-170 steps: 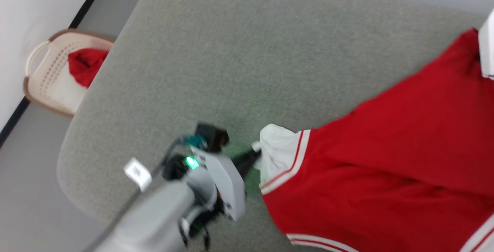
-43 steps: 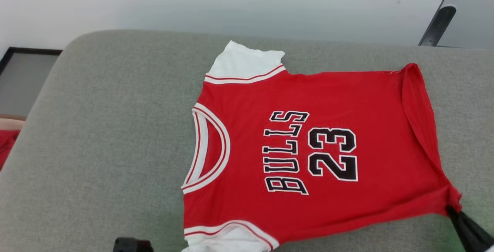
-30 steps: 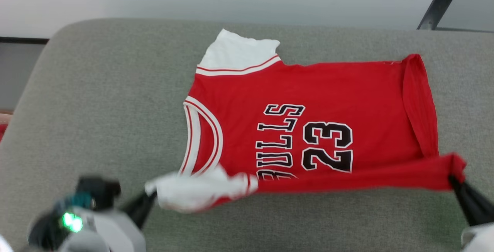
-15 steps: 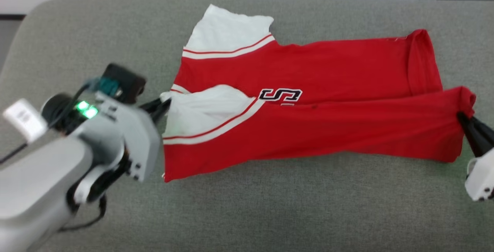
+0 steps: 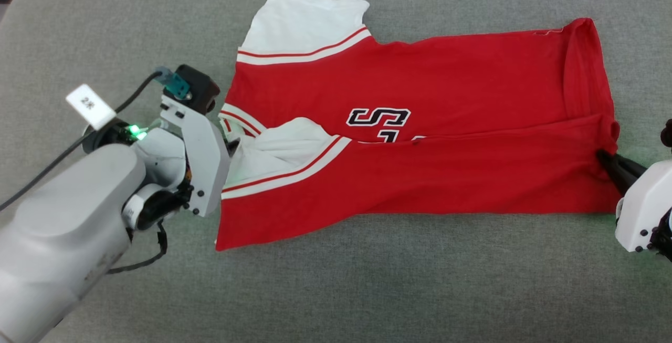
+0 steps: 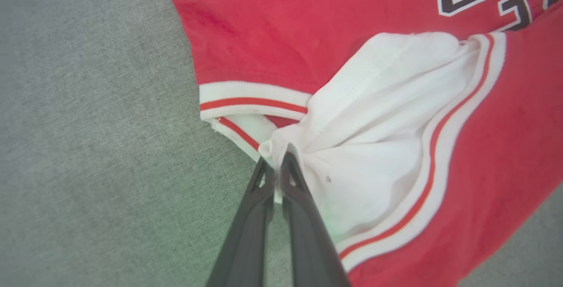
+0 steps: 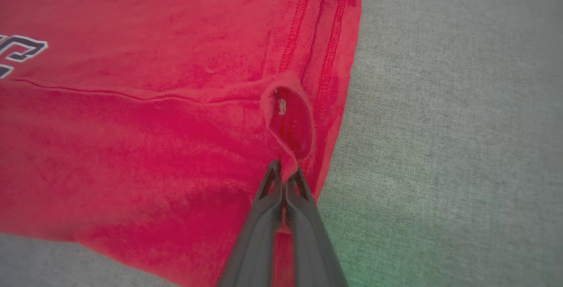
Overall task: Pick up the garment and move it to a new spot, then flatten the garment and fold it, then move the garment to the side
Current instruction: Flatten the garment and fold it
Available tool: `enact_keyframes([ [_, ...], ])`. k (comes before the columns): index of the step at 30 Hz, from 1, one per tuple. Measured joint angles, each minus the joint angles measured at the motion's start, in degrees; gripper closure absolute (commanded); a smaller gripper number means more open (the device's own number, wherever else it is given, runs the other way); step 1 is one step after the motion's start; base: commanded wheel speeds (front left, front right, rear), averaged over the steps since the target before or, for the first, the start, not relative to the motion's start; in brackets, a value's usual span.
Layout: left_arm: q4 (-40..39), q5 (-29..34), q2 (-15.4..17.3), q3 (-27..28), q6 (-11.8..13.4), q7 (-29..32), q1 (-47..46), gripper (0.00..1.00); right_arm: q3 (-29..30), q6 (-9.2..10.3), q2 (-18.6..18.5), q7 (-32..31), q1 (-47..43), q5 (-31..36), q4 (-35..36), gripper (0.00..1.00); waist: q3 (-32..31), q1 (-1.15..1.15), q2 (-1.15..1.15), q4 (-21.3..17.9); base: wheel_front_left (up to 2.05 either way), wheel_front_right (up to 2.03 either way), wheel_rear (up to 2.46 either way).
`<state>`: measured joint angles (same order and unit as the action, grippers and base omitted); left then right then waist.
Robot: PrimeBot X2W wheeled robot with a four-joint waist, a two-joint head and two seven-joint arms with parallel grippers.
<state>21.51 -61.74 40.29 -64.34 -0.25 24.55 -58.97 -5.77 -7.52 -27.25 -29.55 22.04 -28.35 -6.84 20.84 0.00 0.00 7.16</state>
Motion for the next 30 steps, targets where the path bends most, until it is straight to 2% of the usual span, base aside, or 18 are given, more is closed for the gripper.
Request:
enact_keyframes([
  [2, 2.02, -0.03, -0.89, -0.42, -0.87, 0.64, -0.46, 0.98, -0.05, 0.00, 0.14, -2.03, 0.09, -0.91, 0.18, 1.00, 0.04, 0.00, 0.00, -0.04, 0.00, 0.00, 0.00],
  [6, 5.38, -1.08, -2.33, -0.44, -1.82, 1.18, -0.59, 0.80, -0.12, 0.00, 0.05, -5.72, 0.86, -1.85, 0.76, 1.00, -0.30, 0.00, 0.00, -0.09, 0.00, 0.00, 0.00],
  [7, 5.94, -1.63, -2.65, -0.46, -1.96, 1.46, -0.59, 0.76, -0.05, 0.00, 0.13, -6.39, 0.82, -1.93, 0.93, 0.73, -0.47, 0.00, 0.00, -0.08, 0.00, 0.00, 0.00],
  [8, 6.61, -2.01, -2.93, -0.44, -2.27, 1.81, -0.59, 0.68, 0.04, 0.00, 0.27, -7.47, 0.83, -2.07, 0.94, 0.56, -0.68, 0.00, 0.00, -0.08, 0.00, 0.00, 0.00],
  [9, 7.10, -2.50, -3.24, -0.46, -2.29, 2.43, -0.59, 0.64, -0.05, 0.01, 0.23, -8.80, 0.78, -2.35, 1.07, 0.50, -0.92, 0.00, 0.00, -0.07, 0.00, 0.00, 0.00],
  [10, 7.47, -2.65, -3.36, -0.58, -2.31, 2.96, -0.59, 0.61, -0.07, 0.00, 0.22, -9.69, 0.73, -2.38, 1.34, 0.25, -1.19, 0.00, 0.00, -0.06, 0.00, 0.00, 0.00],
  [11, 7.78, -2.86, -3.46, -0.59, -2.35, 3.38, -0.60, 0.60, 0.07, 0.00, 0.24, -10.53, 0.75, -2.38, 1.56, 0.07, -1.47, 0.00, 0.00, -0.06, 0.00, 0.00, 0.00],
  [12, 8.11, -3.50, -3.61, -0.45, -2.35, 4.01, -0.60, 0.38, 0.13, 0.00, 0.20, -11.49, 0.75, -2.38, 1.74, 0.00, -1.78, 0.00, 0.00, -0.07, 0.00, 0.00, 0.00],
  [13, 8.46, -4.16, -3.76, -0.32, -2.33, 4.69, -0.60, 0.20, 0.14, 0.00, 0.18, -12.36, 0.77, -2.40, 1.85, 0.00, -2.09, 0.00, 0.00, -0.07, 0.00, 0.00, 0.00],
  [14, 8.58, -4.28, -3.78, -0.36, -2.33, 5.23, -0.63, 0.14, 0.20, 0.00, 0.21, -13.10, 0.80, -2.40, 2.02, 0.00, -2.42, 0.00, 0.00, -0.07, 0.00, 0.00, 0.00],
  [15, 8.61, -4.55, -3.78, -0.27, -2.33, 5.73, -0.65, 0.00, 0.16, 0.00, 0.12, -13.85, 0.87, -2.34, 2.29, 0.00, -2.76, 0.00, 0.00, -0.07, 0.00, 0.00, 0.00],
  [22, 7.48, -4.54, -2.43, -0.01, -1.52, 6.01, -1.25, 0.00, 0.89, 0.01, -0.18, -13.44, 1.91, -2.18, 5.39, 0.00, -5.20, 0.00, 0.00, 0.03, 0.00, 0.00, 0.00],
  [27, 5.08, -3.65, -0.89, 0.70, 0.35, 3.32, -1.09, 0.00, 0.96, 0.01, -0.51, -6.39, 0.50, -1.42, 9.67, 0.00, -6.91, 0.00, 0.00, 0.02, 0.00, 0.00, 0.00],
  [30, 3.04, -2.88, 0.52, 1.25, 1.94, 1.15, -0.46, 0.00, 0.52, 0.00, -0.88, 1.38, -1.57, 0.81, 12.03, 0.00, -7.60, 0.00, 0.00, -0.28, 0.00, 0.00, 0.00],
])
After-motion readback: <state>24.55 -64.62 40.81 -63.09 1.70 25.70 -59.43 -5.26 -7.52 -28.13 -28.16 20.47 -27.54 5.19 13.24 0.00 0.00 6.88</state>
